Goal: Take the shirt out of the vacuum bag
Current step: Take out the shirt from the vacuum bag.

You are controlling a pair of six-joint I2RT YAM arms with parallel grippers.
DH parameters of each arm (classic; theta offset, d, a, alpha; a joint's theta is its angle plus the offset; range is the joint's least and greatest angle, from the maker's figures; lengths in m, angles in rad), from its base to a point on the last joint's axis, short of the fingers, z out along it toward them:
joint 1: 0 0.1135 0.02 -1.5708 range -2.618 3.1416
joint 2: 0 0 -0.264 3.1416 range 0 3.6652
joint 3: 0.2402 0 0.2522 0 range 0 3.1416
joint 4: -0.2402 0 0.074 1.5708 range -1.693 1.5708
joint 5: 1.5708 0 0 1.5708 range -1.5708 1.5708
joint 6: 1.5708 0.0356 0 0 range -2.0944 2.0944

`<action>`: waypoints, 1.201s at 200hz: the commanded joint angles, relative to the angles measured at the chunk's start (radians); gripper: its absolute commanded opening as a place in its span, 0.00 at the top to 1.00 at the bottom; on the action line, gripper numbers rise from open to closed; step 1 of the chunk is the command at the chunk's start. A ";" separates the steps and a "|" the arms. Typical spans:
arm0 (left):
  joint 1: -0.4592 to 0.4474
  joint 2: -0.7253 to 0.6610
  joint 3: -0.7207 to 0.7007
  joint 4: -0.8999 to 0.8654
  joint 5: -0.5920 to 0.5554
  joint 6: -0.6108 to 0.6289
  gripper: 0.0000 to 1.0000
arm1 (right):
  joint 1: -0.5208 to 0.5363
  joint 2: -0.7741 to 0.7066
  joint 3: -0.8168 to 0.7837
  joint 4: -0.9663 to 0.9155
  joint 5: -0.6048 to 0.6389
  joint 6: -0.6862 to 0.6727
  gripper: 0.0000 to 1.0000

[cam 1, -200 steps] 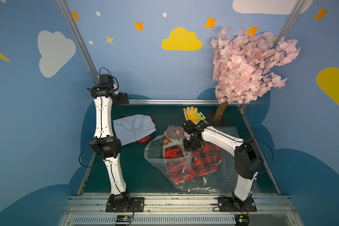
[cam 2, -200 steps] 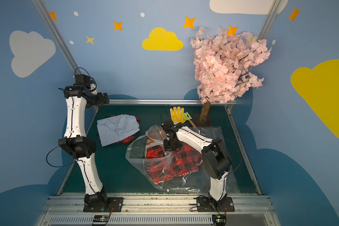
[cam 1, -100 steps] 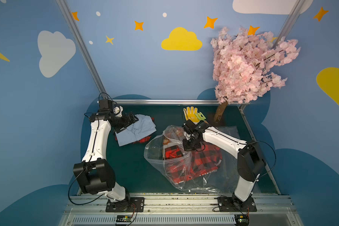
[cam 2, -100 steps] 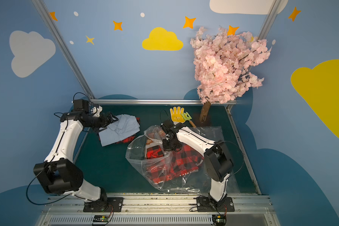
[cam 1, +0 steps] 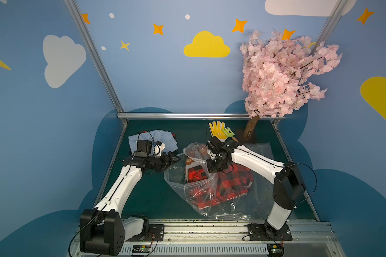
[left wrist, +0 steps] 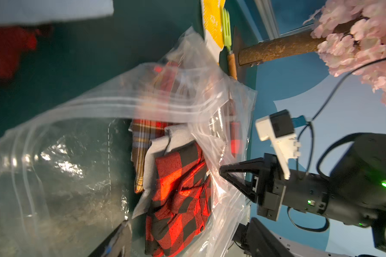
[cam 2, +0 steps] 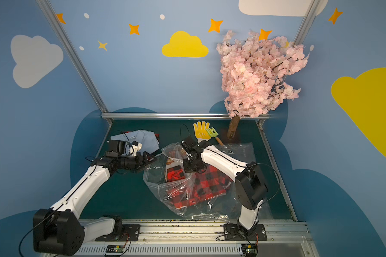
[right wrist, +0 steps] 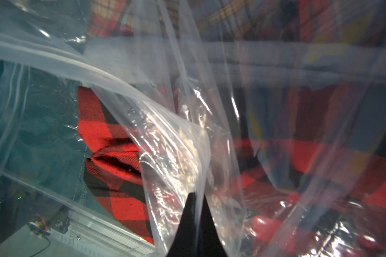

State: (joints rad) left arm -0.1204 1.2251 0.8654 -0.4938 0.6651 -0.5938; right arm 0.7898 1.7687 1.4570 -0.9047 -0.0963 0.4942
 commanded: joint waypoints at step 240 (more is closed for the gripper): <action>-0.501 0.170 -0.401 0.534 -0.148 -0.334 0.29 | 0.023 -0.059 -0.019 -0.053 0.010 0.032 1.00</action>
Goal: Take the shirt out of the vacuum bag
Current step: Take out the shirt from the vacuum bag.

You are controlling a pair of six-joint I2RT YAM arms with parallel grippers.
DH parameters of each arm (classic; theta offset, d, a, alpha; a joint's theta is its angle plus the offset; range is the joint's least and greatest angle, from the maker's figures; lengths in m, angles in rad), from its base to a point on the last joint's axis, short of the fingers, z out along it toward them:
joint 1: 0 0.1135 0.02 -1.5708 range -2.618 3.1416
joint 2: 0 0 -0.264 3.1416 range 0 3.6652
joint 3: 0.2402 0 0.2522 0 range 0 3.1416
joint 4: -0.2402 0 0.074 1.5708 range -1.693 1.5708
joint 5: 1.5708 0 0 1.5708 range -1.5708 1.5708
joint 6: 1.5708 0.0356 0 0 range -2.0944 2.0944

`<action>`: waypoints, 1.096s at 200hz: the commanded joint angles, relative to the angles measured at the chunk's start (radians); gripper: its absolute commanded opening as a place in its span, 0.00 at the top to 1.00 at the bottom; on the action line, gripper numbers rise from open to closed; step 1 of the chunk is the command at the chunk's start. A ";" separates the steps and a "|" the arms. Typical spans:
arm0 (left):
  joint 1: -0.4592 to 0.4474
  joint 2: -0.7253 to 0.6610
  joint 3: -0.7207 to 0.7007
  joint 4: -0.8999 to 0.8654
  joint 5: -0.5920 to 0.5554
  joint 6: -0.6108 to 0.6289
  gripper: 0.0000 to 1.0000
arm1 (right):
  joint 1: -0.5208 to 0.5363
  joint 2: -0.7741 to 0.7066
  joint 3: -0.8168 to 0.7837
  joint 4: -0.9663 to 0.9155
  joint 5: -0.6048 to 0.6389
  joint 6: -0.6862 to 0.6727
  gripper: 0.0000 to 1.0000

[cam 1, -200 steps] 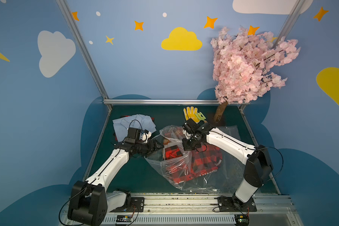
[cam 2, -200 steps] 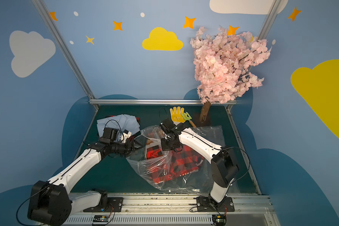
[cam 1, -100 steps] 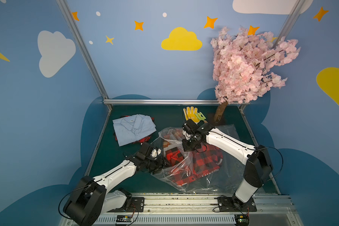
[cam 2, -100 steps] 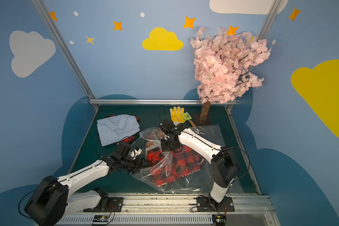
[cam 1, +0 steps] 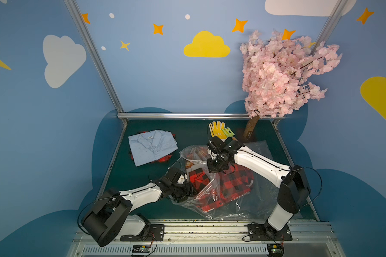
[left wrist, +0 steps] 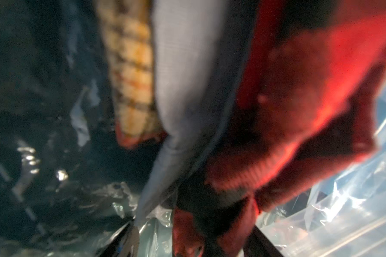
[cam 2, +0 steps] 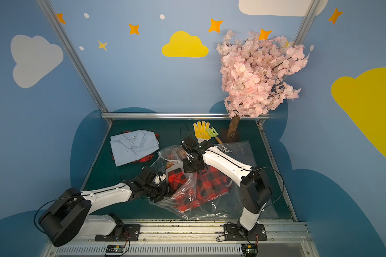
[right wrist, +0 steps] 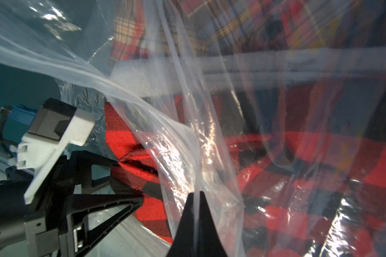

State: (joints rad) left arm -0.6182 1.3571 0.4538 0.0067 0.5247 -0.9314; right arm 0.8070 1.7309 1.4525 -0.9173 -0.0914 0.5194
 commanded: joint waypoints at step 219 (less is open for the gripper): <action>0.192 -0.275 0.103 -0.232 0.002 0.141 0.18 | 0.076 -0.079 0.001 -0.074 -0.020 0.031 1.00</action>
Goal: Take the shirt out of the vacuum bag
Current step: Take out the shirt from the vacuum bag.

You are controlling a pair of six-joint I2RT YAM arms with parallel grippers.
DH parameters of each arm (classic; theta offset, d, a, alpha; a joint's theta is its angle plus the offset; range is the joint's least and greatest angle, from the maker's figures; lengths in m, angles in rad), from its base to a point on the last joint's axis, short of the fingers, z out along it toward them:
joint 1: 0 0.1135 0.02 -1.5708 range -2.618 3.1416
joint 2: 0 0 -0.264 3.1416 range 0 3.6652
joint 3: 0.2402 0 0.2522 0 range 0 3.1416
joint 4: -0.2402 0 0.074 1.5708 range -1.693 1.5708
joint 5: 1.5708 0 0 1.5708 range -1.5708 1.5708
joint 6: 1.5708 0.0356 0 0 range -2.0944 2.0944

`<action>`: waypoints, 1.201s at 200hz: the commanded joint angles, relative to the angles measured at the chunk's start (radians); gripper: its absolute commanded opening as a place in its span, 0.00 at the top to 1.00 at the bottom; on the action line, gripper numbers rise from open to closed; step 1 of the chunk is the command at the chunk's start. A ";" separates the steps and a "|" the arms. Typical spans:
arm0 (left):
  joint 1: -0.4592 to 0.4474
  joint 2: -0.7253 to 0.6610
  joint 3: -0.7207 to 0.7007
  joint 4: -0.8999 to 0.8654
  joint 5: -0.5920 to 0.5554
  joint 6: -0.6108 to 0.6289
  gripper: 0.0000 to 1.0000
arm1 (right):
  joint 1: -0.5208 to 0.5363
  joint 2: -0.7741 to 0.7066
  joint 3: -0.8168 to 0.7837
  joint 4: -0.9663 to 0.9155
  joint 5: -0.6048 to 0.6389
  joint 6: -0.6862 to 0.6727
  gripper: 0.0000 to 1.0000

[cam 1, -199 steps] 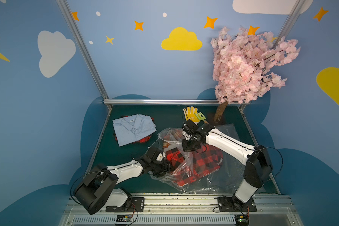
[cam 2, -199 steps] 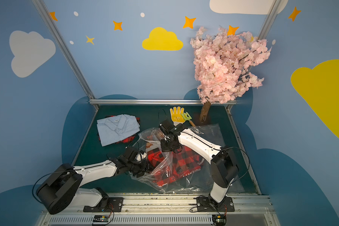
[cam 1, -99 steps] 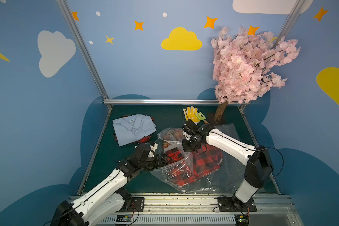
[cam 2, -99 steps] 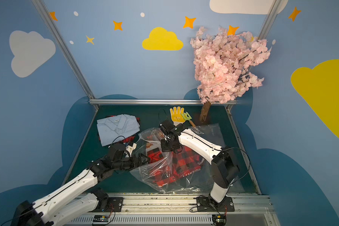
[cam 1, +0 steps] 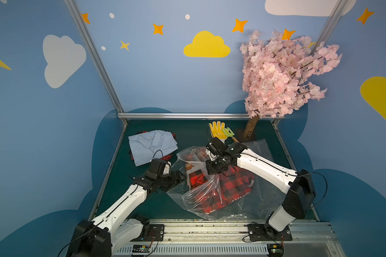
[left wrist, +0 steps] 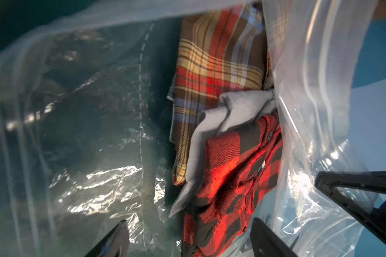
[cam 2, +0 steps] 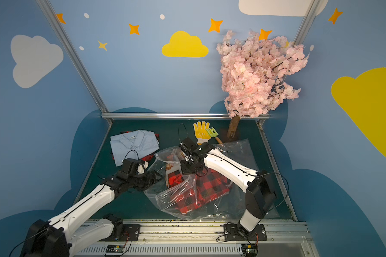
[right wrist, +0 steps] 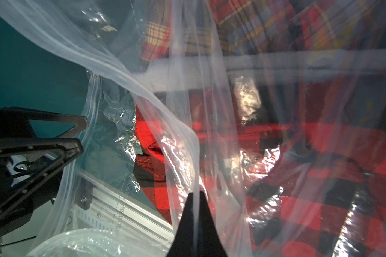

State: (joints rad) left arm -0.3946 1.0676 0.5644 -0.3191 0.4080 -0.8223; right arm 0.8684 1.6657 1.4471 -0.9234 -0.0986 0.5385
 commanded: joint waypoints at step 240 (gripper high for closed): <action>-0.289 0.340 -0.052 0.358 0.207 -0.053 0.36 | 0.019 0.045 -0.005 -0.045 0.016 0.025 1.00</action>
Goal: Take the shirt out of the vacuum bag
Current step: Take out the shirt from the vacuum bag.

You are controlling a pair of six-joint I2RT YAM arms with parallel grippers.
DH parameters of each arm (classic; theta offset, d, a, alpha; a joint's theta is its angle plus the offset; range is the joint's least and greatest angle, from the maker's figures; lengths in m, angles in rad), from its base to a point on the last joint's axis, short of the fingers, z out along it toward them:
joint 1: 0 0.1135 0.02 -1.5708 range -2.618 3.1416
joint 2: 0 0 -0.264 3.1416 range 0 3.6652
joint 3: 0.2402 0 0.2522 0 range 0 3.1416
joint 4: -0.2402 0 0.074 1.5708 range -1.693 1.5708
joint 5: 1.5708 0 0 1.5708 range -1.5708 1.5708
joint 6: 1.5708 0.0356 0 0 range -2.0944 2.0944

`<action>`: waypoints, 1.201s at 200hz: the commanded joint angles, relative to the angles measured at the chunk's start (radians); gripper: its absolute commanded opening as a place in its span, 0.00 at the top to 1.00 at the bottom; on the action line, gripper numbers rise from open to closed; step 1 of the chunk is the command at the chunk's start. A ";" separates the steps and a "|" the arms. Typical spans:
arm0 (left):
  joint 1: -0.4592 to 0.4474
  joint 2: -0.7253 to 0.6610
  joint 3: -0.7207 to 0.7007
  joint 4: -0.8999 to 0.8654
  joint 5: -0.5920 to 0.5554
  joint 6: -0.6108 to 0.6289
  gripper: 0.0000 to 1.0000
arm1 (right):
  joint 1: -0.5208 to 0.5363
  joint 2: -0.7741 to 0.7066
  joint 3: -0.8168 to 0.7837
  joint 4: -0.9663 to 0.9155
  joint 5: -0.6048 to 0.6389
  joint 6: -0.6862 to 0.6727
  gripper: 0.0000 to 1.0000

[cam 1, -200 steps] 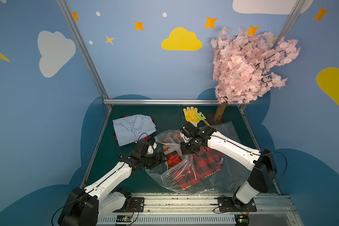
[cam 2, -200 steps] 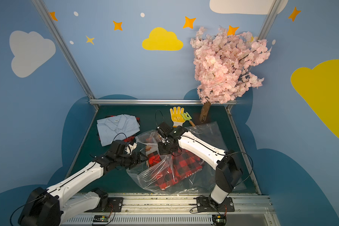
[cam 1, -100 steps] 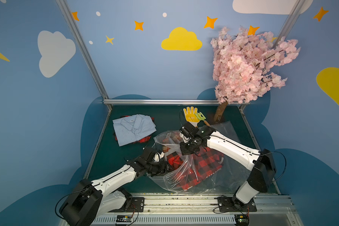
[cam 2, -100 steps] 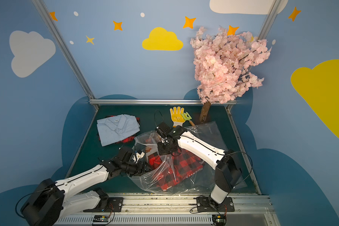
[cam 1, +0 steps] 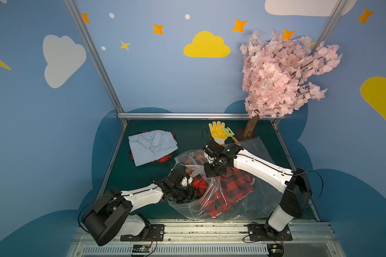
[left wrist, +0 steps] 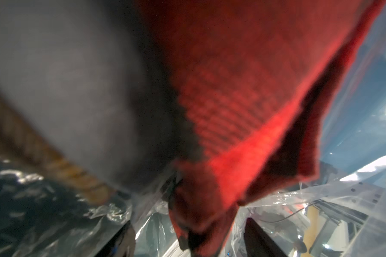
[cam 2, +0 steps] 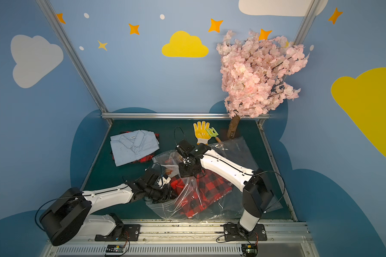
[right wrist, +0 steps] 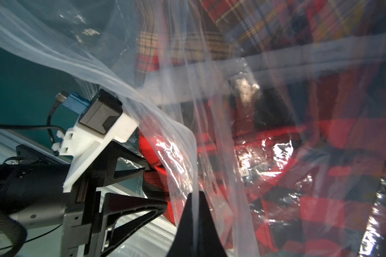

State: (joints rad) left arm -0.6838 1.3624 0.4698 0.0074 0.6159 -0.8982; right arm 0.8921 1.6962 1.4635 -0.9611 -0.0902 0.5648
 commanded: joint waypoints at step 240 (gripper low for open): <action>0.222 0.206 0.200 -0.069 0.123 0.239 0.49 | -0.813 -0.422 -0.623 0.078 -0.221 -0.141 0.17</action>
State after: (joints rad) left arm -0.4561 1.6493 0.7341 -0.0540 0.7040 -0.6441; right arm 0.1299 1.2713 0.9192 -0.9447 -0.2565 0.4332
